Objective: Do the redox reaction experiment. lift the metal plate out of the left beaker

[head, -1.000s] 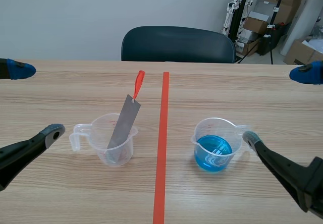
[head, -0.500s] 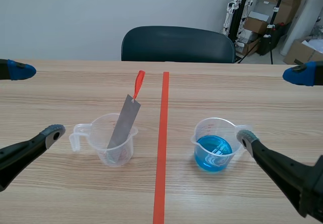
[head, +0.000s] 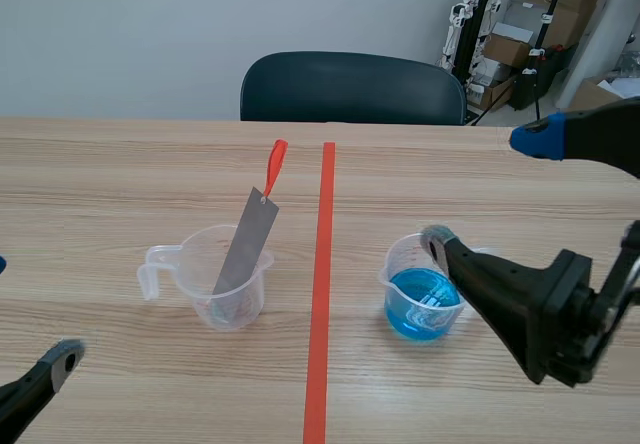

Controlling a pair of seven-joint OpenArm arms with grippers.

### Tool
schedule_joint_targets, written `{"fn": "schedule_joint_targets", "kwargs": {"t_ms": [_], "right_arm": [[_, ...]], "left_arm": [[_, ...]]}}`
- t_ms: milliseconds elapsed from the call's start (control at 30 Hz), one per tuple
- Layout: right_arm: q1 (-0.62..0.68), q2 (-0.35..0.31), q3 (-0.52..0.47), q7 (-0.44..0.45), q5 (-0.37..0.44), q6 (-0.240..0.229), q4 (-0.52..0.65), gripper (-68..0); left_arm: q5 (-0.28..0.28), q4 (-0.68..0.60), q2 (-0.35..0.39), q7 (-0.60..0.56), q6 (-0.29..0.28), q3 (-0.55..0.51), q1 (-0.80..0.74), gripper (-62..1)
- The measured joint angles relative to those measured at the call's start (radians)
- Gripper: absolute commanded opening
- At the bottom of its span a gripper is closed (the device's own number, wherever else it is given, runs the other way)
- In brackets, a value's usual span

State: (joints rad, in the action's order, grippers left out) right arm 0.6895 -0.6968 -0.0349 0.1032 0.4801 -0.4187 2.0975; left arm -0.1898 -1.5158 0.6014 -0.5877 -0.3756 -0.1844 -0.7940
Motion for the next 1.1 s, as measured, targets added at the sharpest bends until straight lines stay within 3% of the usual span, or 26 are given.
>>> {"fn": "schedule_joint_targets", "kwargs": {"t_ms": [233,333,500,600,733,900,967,1100], "right_arm": [[-0.037,-0.106,0.126,0.009,0.045,-0.002,-0.004,-0.8],[-0.088,-0.14,0.191,0.011,0.085,-0.004,-0.044,-0.8],[-0.183,-0.145,0.261,0.012,0.2,0.011,-0.167,-0.8],[-0.206,-0.14,0.284,0.042,0.242,0.011,-0.21,-0.8],[-0.207,-0.105,0.302,0.059,0.266,0.011,-0.232,-0.8],[-0.207,-0.024,0.344,0.101,0.269,0.04,-0.265,-0.8],[-0.206,-0.001,0.345,0.108,0.269,0.037,-0.274,-0.8],[-0.233,0.047,0.345,0.109,0.265,0.037,-0.299,-0.8]], "left_arm": [[0.199,0.193,-0.122,-0.278,-0.002,-0.061,-0.101,1.4],[0.251,0.276,-0.145,-0.376,-0.002,-0.061,-0.112,1.4],[0.272,0.425,-0.161,-0.568,-0.002,-0.061,-0.109,1.4],[0.282,0.506,-0.177,-0.646,-0.002,-0.061,-0.099,1.4],[0.402,0.621,-0.203,-0.725,-0.002,-0.06,-0.05,1.4],[0.508,0.771,-0.252,-0.872,0.004,-0.06,0.04,1.4],[0.528,0.834,-0.274,-0.926,0.039,-0.06,0.079,1.4],[0.569,0.954,-0.318,-0.922,0.106,-0.06,0.166,1.4]]}}
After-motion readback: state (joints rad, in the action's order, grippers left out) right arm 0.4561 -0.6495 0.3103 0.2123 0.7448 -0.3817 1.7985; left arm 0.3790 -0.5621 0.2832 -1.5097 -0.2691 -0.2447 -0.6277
